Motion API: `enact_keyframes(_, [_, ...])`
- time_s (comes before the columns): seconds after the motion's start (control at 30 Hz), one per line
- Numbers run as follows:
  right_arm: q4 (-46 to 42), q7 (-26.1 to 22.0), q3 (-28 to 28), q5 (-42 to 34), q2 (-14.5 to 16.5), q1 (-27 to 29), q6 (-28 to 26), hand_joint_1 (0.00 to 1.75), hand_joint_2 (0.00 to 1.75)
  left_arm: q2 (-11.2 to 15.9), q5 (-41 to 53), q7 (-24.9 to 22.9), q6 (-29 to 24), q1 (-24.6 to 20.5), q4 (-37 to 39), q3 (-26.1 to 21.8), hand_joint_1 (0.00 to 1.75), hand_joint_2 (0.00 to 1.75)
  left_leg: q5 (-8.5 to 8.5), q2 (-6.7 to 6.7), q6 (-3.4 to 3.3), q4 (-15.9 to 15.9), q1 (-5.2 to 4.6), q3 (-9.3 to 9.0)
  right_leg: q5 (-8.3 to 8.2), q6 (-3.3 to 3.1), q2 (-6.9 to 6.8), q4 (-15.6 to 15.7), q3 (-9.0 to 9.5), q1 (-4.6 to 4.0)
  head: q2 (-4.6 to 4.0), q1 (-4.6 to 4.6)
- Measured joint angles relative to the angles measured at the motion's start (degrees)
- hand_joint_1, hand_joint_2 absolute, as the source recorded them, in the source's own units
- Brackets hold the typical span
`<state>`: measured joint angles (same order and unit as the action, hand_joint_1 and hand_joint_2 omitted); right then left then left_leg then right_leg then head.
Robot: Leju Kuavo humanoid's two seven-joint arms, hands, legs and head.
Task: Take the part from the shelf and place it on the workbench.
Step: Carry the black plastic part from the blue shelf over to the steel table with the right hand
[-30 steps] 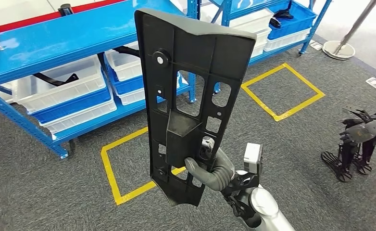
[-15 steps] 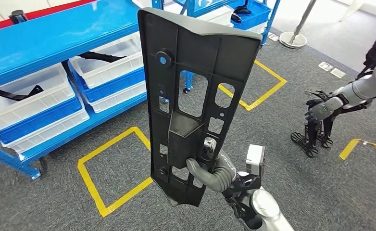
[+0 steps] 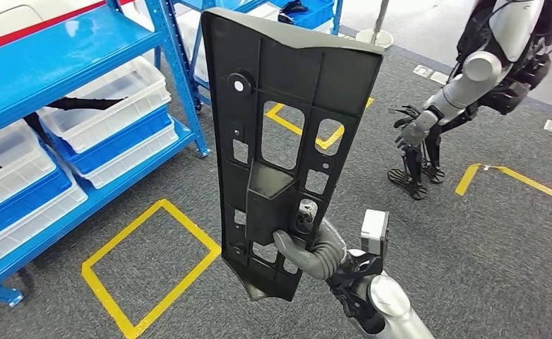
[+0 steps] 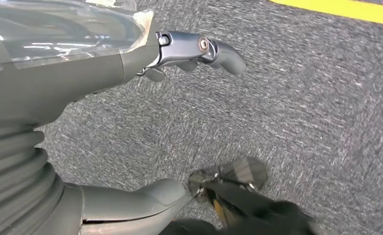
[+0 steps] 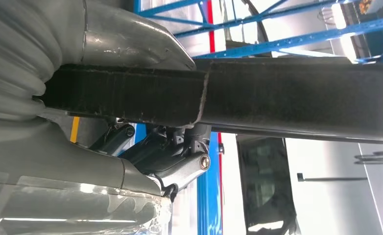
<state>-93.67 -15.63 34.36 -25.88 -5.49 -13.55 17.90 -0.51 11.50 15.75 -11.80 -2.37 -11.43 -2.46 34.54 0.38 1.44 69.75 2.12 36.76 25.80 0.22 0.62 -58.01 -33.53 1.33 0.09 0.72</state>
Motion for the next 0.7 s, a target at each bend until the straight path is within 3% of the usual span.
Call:
enact_keyframes(0.03, [0.0,0.0,0.0,0.0,0.0,0.1,0.0,1.75,1.75,0.0,0.0,0.0,0.0,0.1,0.0,0.0,0.00,1.75,1.02,-0.39,-0.08,3.2,-0.05,1.56,-0.04,-0.13,0.73,0.0,-0.06,-0.21,0.00,0.02])
enact_keyframes(0.07, [0.0,0.0,0.0,0.0,0.0,0.1,0.0,1.75,1.75,0.1,0.0,0.0,0.0,0.2,0.0,0.0,0.00,1.75,0.87,-0.54,-0.19,4.4,-0.06,2.26,-0.07,-0.18,1.52,0.0,-0.08,-0.38,0.00,0.01])
enact_keyframes(0.1, [0.0,0.0,0.1,0.0,0.0,0.1,0.0,1.75,1.75,0.1,0.0,0.0,0.0,0.3,0.0,0.0,0.00,1.75,-0.38,-0.66,-0.35,3.4,-0.06,1.86,-0.09,-0.21,2.31,-0.1,-0.04,-0.49,0.00,0.01])
enact_keyframes(0.13, [0.0,0.0,0.1,0.0,0.0,0.1,0.0,1.75,1.75,0.1,0.0,0.0,0.0,0.3,0.0,0.0,0.00,1.75,-2.43,-1.04,-0.57,0.2,-0.06,0.39,-0.10,-0.19,3.09,-0.1,0.05,-0.54,0.00,0.01])
enact_keyframes(0.2, [0.0,0.0,0.1,0.0,0.0,0.1,0.0,1.75,1.75,0.1,0.0,0.0,0.1,0.3,0.0,0.0,0.00,1.75,-5.67,-3.68,-1.08,-7.3,0.05,-3.26,-0.12,-0.02,4.51,-0.3,0.08,-0.72,0.00,-0.03])
enact_keyframes(0.27, [0.0,0.0,0.1,0.0,0.0,-0.1,0.0,1.75,1.75,0.1,-0.1,0.1,0.0,0.3,0.0,0.0,0.00,1.75,-6.38,-5.43,-1.39,-10.9,-0.13,-4.92,-0.34,0.57,5.73,-0.4,-0.36,-0.68,0.00,-0.11])
enact_keyframes(0.33, [0.0,0.0,0.2,0.0,0.0,-0.2,0.0,1.75,1.75,0.1,-0.1,0.2,-0.1,0.2,0.0,0.0,0.00,1.75,-6.56,-4.29,-1.80,-11.4,-0.50,-5.05,-0.73,1.43,6.85,-0.3,-1.00,-0.38,0.00,-0.15])
enact_keyframes(0.4, [0.0,0.0,0.3,0.0,-0.1,-0.4,0.0,1.75,1.75,0.0,-0.2,0.3,-0.3,0.2,0.0,0.0,0.00,1.75,-7.06,-2.72,-2.52,-12.1,-0.50,-5.37,-0.15,1.85,5.00,-1.6,-2.13,-0.42,0.00,-0.33])
enact_keyframes(0.47, [0.0,0.0,0.4,0.0,-0.1,-0.6,0.0,1.75,1.75,0.0,-0.2,0.5,-0.4,0.2,0.0,0.0,0.00,1.75,-7.33,-0.97,-2.97,-12.6,-0.49,-5.57,2.33,1.67,1.58,-7.1,-4.94,-0.54,0.00,-0.64])
enact_keyframes(0.53, [0.0,0.0,0.4,0.0,-0.2,-0.6,0.0,1.75,1.75,0.1,-0.2,0.6,-0.3,0.3,0.0,0.0,0.00,1.75,-7.31,0.77,-3.06,-12.6,-0.55,-5.50,4.93,1.70,0.35,-14.3,-8.48,-0.33,0.00,-0.82])
enact_keyframes(0.57, [0.0,0.0,0.4,0.0,-0.2,-0.5,0.0,1.75,1.75,0.0,-0.3,0.7,-0.2,0.3,0.0,0.0,0.00,1.75,-7.27,1.63,-2.99,-12.6,-0.52,-5.49,5.28,2.05,0.12,-16.0,-9.30,-0.11,-0.01,-0.82])
enact_keyframes(0.6, [0.1,0.0,0.4,0.0,-0.3,-0.5,0.0,1.75,1.75,0.0,-0.4,0.8,0.0,0.3,0.0,0.0,0.00,1.75,-7.20,2.43,-2.87,-12.5,-0.43,-5.52,4.77,2.62,-0.15,-15.4,-8.92,0.14,-0.01,-0.84])
enact_keyframes(0.63, [0.1,0.0,0.4,0.0,-0.3,-0.4,0.0,1.75,1.75,0.0,-0.5,0.9,0.1,0.3,0.0,0.0,0.00,1.75,-7.07,3.16,-2.65,-12.5,-0.30,-5.63,3.55,3.31,-0.68,-12.6,-7.32,0.44,-0.01,-0.83])
enact_keyframes(0.7, [0.0,-0.1,0.5,0.1,-0.3,-0.6,0.0,1.75,1.75,-0.1,-0.6,0.9,0.2,0.3,0.0,0.0,0.00,1.75,-6.64,4.37,-1.88,-12.3,-0.27,-5.94,1.06,4.37,-3.08,-4.6,-2.70,0.71,0.00,-0.95])
